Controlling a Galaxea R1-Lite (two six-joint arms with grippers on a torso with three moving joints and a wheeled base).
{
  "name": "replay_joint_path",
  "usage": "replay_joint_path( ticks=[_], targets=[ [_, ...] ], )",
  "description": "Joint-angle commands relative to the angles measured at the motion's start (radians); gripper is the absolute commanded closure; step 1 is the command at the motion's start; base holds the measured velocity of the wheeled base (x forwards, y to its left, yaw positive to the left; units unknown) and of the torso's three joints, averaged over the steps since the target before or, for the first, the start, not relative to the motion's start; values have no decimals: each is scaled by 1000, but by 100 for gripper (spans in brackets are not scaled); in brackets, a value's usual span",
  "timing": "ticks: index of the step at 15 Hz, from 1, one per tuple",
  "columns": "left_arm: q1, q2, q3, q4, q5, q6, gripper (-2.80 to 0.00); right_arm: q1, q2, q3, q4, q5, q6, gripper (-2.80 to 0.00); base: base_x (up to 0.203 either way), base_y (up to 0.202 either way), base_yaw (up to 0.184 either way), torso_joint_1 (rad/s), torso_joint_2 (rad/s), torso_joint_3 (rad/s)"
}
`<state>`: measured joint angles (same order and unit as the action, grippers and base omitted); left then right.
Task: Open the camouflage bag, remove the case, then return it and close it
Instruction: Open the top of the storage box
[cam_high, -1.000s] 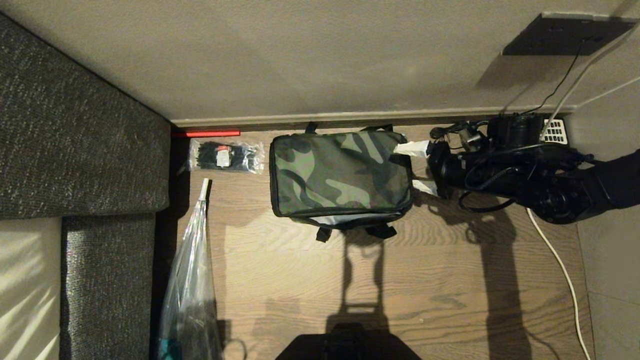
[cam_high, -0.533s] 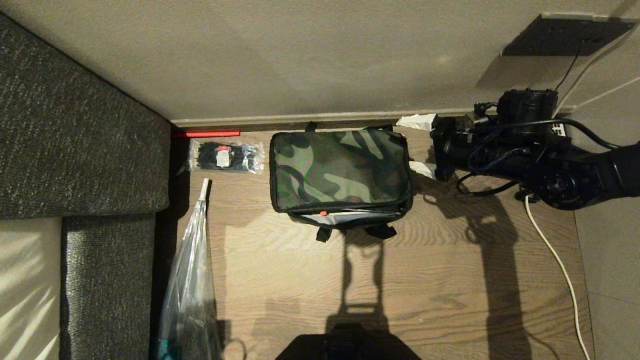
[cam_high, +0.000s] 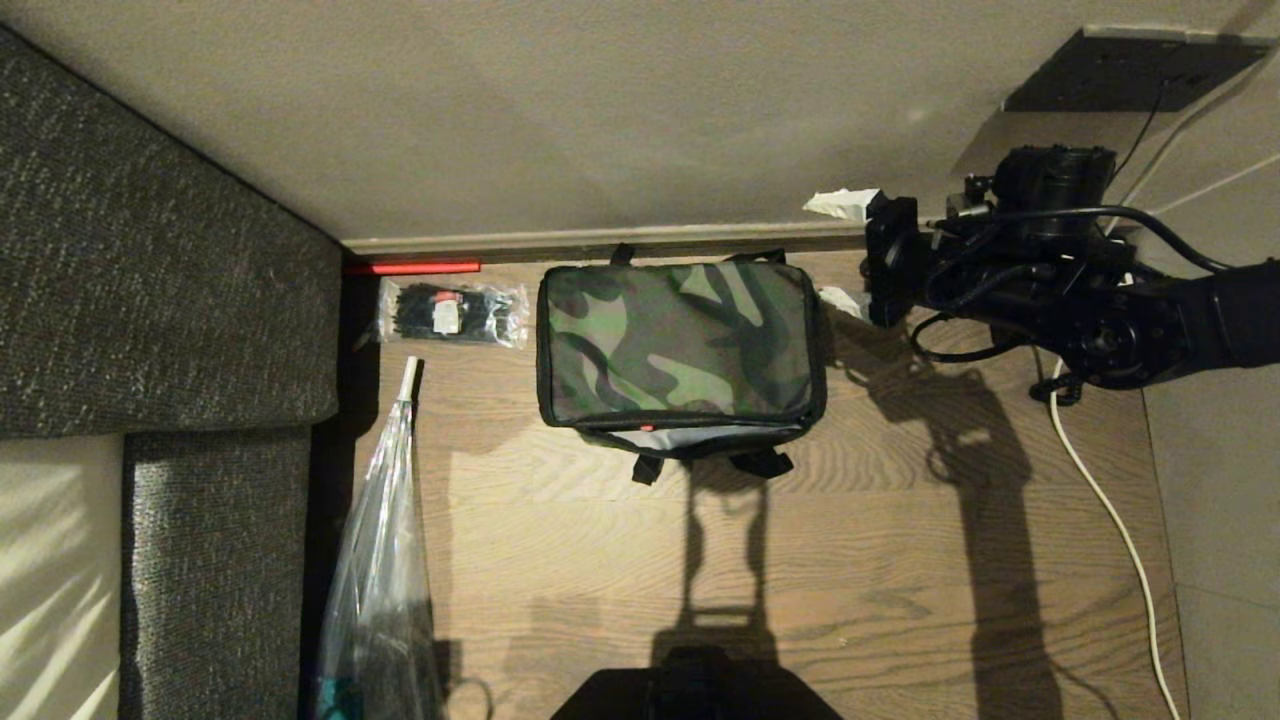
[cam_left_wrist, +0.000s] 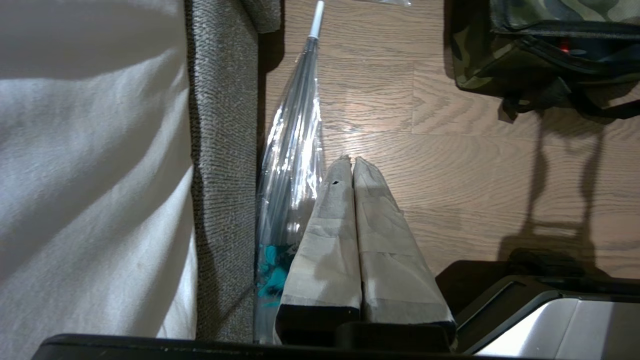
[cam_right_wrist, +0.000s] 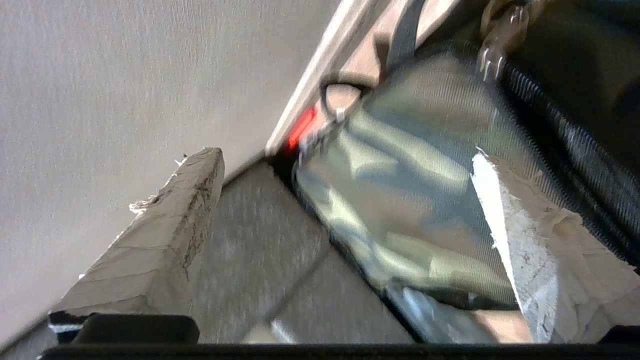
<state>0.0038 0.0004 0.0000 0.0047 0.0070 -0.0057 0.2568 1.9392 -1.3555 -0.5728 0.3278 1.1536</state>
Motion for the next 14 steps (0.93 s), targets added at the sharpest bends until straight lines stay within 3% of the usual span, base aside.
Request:
replay_joint_path(
  ticks=[1, 4, 7, 14],
  targets=[
    [1, 0, 3, 0, 1, 0, 0, -1, 36, -67, -2, -53, 9, -280, 0, 0, 0, 0, 0, 0],
    [1, 0, 3, 0, 1, 0, 0, -1, 46, -40, -11, -69, -25, -280, 0, 0, 0, 0, 0, 0],
    [1, 0, 3, 0, 1, 0, 0, -1, 59, 90, -33, -49, -326, -280, 0, 0, 0, 0, 0, 0],
    [1, 0, 3, 0, 1, 0, 0, 40, 72, 181, -83, -47, -363, -280, 0, 0, 0, 0, 0, 0]
  ],
)
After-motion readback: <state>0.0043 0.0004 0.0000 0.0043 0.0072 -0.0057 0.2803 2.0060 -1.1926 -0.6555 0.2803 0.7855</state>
